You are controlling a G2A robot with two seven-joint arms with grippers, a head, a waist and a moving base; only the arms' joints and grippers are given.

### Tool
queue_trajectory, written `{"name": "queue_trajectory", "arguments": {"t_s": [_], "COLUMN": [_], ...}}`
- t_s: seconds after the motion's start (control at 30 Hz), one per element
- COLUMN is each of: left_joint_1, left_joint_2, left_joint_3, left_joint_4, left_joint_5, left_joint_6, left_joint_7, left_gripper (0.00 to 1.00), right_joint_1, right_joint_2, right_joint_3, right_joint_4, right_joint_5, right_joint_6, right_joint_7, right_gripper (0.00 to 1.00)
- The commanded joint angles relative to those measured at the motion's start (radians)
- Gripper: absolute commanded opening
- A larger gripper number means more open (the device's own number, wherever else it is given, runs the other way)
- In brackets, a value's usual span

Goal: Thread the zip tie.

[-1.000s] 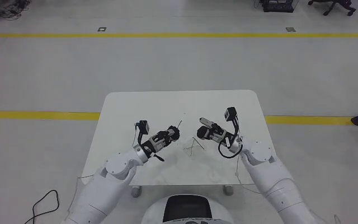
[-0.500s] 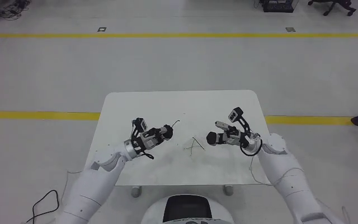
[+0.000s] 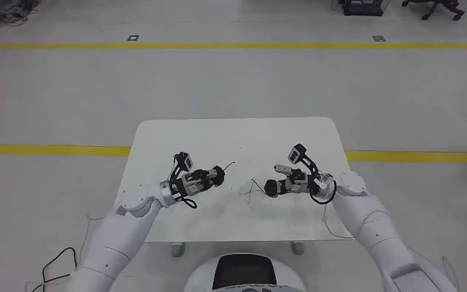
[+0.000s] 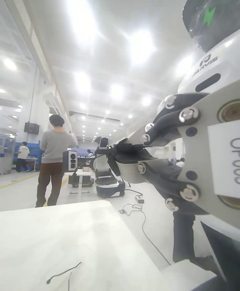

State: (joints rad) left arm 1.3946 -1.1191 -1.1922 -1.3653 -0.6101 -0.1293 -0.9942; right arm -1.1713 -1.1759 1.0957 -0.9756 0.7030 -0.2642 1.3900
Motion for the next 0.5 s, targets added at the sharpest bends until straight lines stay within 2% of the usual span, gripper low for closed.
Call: {"name": "queue_trajectory", "arguments": {"t_s": [0.0,0.03,0.1,0.17,0.27,0.33,0.47], "left_joint_1": [0.000,0.002,0.000,-0.012,-0.033,-0.048,-0.070], "left_joint_2": [0.000,-0.001,-0.003,-0.003,-0.006,-0.008,-0.013], "left_joint_3": [0.000,0.005,0.018,0.026,0.040,0.055,0.088], "left_joint_4": [0.000,-0.005,-0.002,0.018,0.046,0.065,0.093], "left_joint_5": [-0.002,-0.006,-0.055,-0.090,-0.134,-0.165,-0.194], "left_joint_6": [0.004,0.010,0.046,0.073,0.098,0.121,0.147], "left_joint_7": [-0.004,0.007,-0.024,-0.066,-0.121,-0.162,-0.206], "left_gripper": [0.00,0.00,0.00,0.00,0.00,0.00,0.00], "right_joint_1": [0.000,0.000,-0.004,-0.004,0.007,0.016,0.038], "right_joint_2": [0.000,0.000,0.001,0.000,0.007,0.012,0.028], "right_joint_3": [0.000,0.000,-0.001,-0.017,-0.039,-0.071,-0.138], "right_joint_4": [0.000,0.000,-0.002,-0.022,-0.012,-0.015,-0.018], "right_joint_5": [0.000,0.000,-0.015,-0.003,0.019,0.049,0.094], "right_joint_6": [0.000,0.000,0.003,0.011,0.011,0.012,-0.012], "right_joint_7": [0.000,0.000,-0.029,0.000,0.000,0.000,0.000], "right_gripper": [1.00,1.00,1.00,1.00,1.00,1.00,1.00]}}
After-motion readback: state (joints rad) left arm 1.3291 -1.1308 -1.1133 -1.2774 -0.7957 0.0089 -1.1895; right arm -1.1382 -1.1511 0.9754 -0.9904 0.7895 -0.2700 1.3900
